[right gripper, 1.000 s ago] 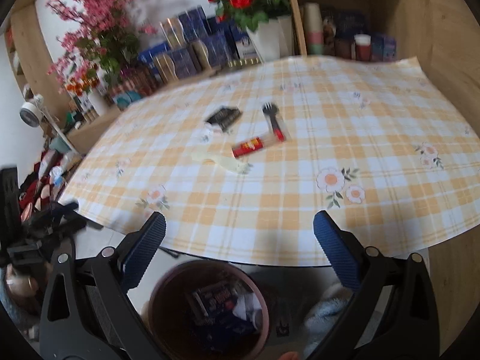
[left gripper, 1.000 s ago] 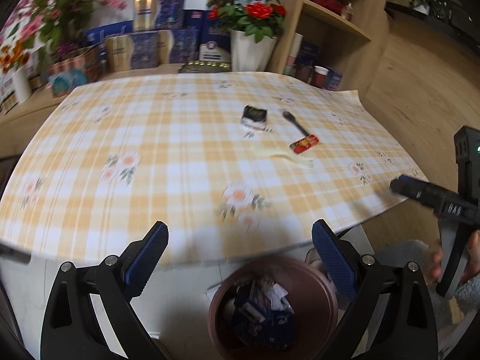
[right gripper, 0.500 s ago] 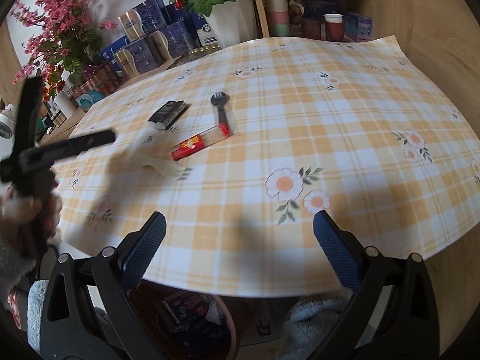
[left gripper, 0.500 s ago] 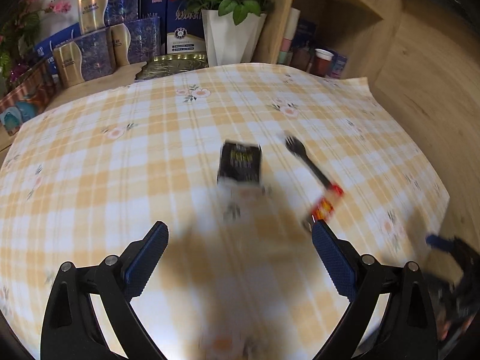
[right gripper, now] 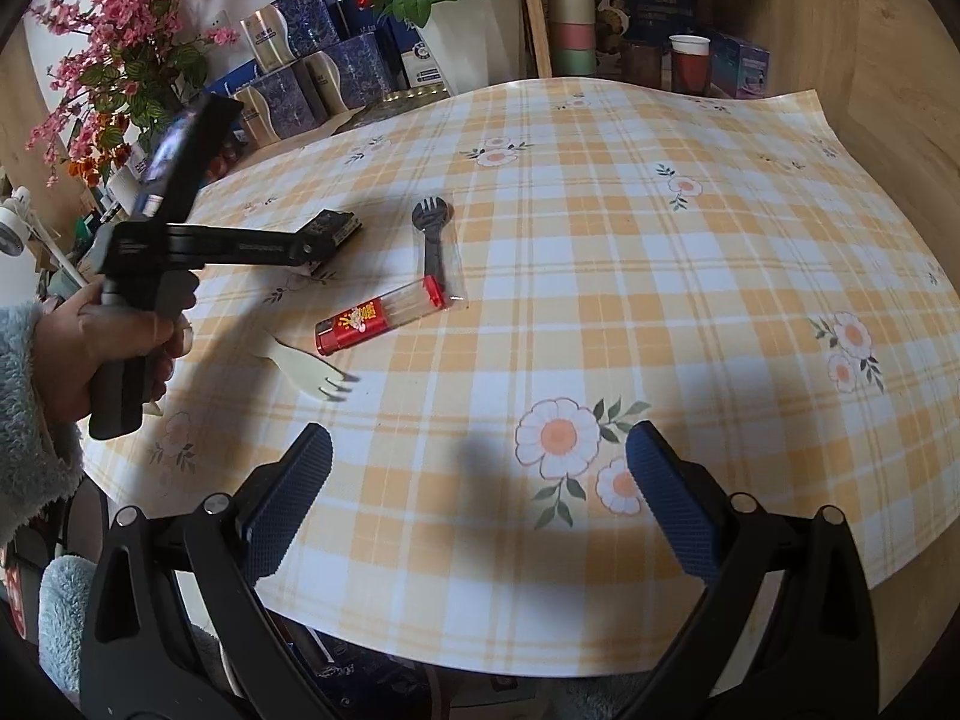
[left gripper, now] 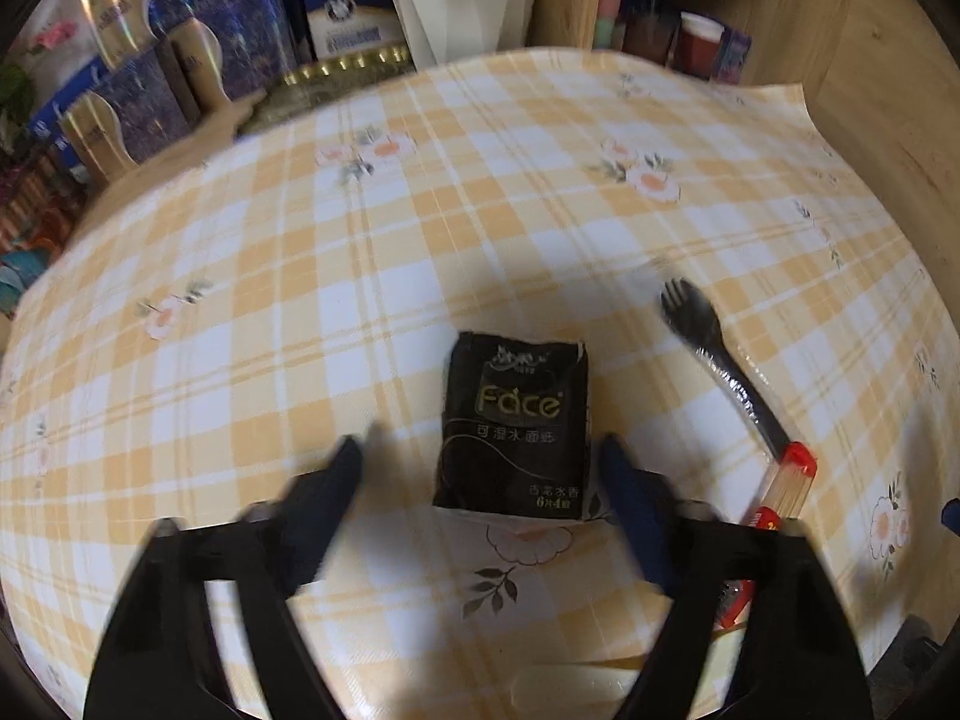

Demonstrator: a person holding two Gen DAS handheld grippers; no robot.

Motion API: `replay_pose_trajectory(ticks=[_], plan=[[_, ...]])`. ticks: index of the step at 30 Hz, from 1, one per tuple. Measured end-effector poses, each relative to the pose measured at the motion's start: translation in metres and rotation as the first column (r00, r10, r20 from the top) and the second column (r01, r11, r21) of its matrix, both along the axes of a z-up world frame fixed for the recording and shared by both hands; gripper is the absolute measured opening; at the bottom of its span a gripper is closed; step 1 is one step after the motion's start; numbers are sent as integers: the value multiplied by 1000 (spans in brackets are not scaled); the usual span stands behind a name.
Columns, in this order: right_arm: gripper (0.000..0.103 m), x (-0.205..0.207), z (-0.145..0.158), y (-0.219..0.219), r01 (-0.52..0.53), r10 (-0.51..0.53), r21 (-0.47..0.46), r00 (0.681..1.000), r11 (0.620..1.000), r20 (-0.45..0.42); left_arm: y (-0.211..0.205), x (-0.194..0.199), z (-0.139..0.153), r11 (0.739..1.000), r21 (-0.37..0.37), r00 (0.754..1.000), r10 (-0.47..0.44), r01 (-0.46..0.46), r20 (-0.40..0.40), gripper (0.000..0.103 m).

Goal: Collect trash
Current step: 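Grasp the black Face tissue pack with the left gripper while the right gripper grasps the red-labelled tube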

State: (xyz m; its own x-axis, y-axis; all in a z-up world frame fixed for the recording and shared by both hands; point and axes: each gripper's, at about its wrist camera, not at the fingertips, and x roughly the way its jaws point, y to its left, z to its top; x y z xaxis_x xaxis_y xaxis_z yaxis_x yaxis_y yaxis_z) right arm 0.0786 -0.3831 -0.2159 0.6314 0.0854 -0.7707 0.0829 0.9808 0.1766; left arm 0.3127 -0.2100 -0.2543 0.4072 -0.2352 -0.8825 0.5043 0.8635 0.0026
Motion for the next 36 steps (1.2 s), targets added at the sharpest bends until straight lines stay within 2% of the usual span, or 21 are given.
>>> replay_pose_trajectory(ticks=[2,5,10,13,17,21,25,31,34,36], plan=[[97,5,-1,2,-20,20,-15,1000,1000,-8,2,-2,3,1000,0,1000,-24,24,13,44],[97,15,-3,5,-43,42,-24,999,999,-30,10,-8,8,999,-17,999,-43,44,6,39],[97,44,-4,19,-110,108,-42,993,993,-50,34,-24,20,996,-77,999,-35,37,22,38],[97,67,-8,34,-155,149,-96,986,983,-74,54,-38,28,992,-127,1000,-17,20,20,38],[97,90,-14,48,-197,184,-122,977,973,-109,82,-58,38,983,-181,999,32,-30,7,38],[97,107,-23,59,-214,192,-151,970,965,-147,115,-80,49,958,-270,995,97,-95,-5,38],[97,119,-28,62,-206,187,-115,970,972,-157,143,-101,54,929,-335,987,159,-156,-18,38],[94,126,-36,69,-209,178,-176,968,962,-179,166,-121,54,897,-386,975,215,-216,-47,38],[86,126,-36,68,-214,187,-147,966,966,-178,172,-133,55,897,-386,975,218,-215,-36,38],[84,124,-35,70,-217,187,-168,966,961,-180,173,-141,55,902,-379,977,211,-204,-26,38]])
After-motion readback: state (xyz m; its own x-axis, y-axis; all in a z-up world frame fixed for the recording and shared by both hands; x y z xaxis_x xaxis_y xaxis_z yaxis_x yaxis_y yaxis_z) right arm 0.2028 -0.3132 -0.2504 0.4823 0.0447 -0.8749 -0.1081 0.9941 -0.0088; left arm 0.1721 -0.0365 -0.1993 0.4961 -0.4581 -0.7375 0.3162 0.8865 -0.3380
